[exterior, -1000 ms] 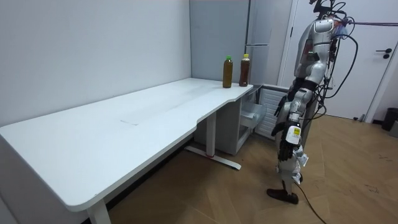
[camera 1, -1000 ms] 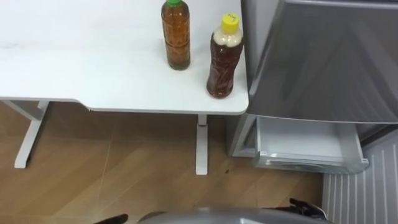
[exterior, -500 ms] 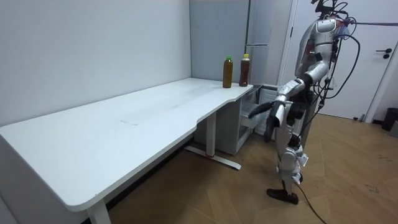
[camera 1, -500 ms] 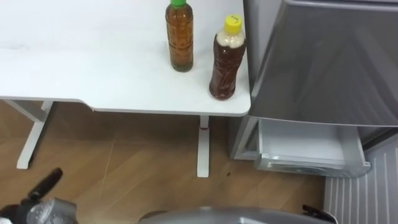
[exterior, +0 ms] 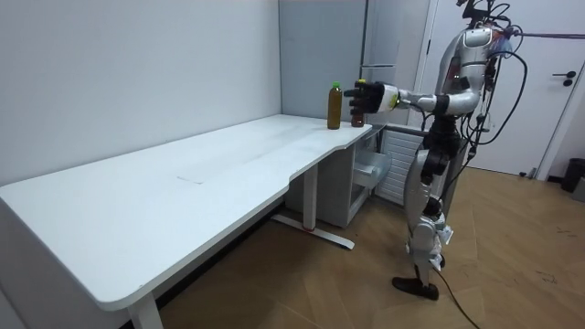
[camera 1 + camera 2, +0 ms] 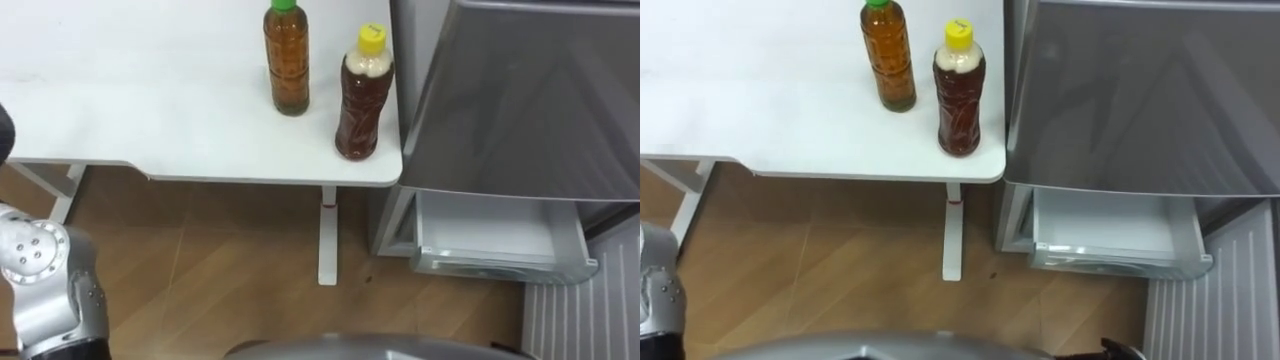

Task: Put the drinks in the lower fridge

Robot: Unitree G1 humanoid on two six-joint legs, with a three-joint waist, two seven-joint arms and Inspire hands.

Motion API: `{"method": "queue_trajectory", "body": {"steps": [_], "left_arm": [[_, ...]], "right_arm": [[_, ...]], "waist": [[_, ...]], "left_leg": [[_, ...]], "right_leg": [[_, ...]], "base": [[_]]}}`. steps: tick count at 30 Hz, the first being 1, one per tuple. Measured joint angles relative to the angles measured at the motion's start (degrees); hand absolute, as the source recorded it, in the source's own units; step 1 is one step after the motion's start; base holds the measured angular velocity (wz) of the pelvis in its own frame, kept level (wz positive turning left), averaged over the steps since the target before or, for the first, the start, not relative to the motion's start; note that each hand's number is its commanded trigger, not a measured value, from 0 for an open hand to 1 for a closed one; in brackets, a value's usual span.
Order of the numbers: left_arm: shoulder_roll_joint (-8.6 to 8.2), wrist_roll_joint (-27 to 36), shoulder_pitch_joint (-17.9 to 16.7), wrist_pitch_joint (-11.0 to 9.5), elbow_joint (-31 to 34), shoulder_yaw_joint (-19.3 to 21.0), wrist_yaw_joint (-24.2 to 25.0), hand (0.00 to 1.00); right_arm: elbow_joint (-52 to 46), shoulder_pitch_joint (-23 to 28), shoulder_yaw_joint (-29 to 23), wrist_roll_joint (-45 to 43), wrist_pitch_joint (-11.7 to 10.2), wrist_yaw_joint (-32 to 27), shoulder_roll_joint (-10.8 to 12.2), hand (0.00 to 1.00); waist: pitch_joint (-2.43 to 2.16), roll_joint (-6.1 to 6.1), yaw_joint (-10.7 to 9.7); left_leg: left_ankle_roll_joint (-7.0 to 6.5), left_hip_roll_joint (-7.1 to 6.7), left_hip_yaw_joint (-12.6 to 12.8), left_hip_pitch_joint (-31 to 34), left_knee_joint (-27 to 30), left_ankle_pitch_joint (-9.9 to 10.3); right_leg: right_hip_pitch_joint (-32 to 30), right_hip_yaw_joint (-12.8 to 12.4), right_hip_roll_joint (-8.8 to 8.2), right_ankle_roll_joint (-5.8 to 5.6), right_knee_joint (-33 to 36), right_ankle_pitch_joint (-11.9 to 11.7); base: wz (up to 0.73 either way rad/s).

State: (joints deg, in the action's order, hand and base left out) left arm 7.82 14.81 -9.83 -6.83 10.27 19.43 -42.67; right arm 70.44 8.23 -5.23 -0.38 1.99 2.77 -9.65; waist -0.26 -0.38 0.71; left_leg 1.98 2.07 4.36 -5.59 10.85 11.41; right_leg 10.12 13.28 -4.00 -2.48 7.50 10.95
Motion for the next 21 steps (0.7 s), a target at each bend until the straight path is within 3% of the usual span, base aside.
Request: {"method": "queue_trajectory", "body": {"steps": [4,11,14,15,18,21], "left_arm": [[0.44,-2.34,0.53,0.06,3.74,-5.41,4.51,0.00],[1.19,-6.03,0.65,0.39,7.75,-13.11,15.54,0.00],[1.19,-8.35,1.11,0.49,8.98,-15.19,19.23,0.00],[1.19,-8.91,1.90,0.57,9.44,-15.63,20.53,0.00],[1.22,-9.49,4.09,0.61,10.12,-16.40,23.64,0.00],[1.19,-9.56,4.18,0.65,11.66,-17.76,27.64,0.00]], "right_arm": [[0.58,-0.99,1.76,-0.03,-0.01,1.20,-0.05,0.00],[1.44,-1.63,2.93,-0.02,-0.84,2.03,-0.38,0.00],[3.07,-2.91,2.94,-0.09,-1.36,2.19,-0.43,0.00],[3.37,-3.26,3.00,-0.09,-1.49,2.26,-0.46,0.00],[3.88,-3.96,3.99,-0.07,-1.71,2.87,-0.70,0.00],[4.92,-5.22,4.19,-0.07,-2.07,3.87,-0.70,0.00]], "waist": [[0.28,-0.48,-0.97],[0.22,-0.52,-2.22],[0.10,-0.74,-2.39],[0.38,-0.72,-2.48],[0.50,-0.67,-2.58],[0.70,-0.72,-3.32]], "left_leg": [[0.00,-0.14,-1.14,0.97,1.01,0.00],[-0.01,-0.27,-1.43,1.57,1.00,-0.01],[-0.02,-0.27,-1.38,2.05,0.95,-0.01],[-0.02,-0.27,-1.38,2.10,0.91,-0.01],[-0.02,-0.27,-1.36,1.96,0.71,-0.01],[-0.02,-0.26,-1.34,1.98,0.68,-0.01]], "right_leg": [[-0.21,1.03,-0.09,0.01,-0.01,0.00],[-0.36,1.04,-0.02,0.01,-0.71,0.00],[-0.99,0.92,-0.02,0.04,-0.63,-0.03],[-1.06,0.91,-0.02,0.04,-0.64,-0.03],[-0.96,0.85,-0.02,0.04,-0.67,-0.03],[-1.02,0.81,-0.02,0.04,-0.65,-0.03]], "base": [[0.13],[0.02],[0.00],[0.00],[0.00],[0.00]]}}
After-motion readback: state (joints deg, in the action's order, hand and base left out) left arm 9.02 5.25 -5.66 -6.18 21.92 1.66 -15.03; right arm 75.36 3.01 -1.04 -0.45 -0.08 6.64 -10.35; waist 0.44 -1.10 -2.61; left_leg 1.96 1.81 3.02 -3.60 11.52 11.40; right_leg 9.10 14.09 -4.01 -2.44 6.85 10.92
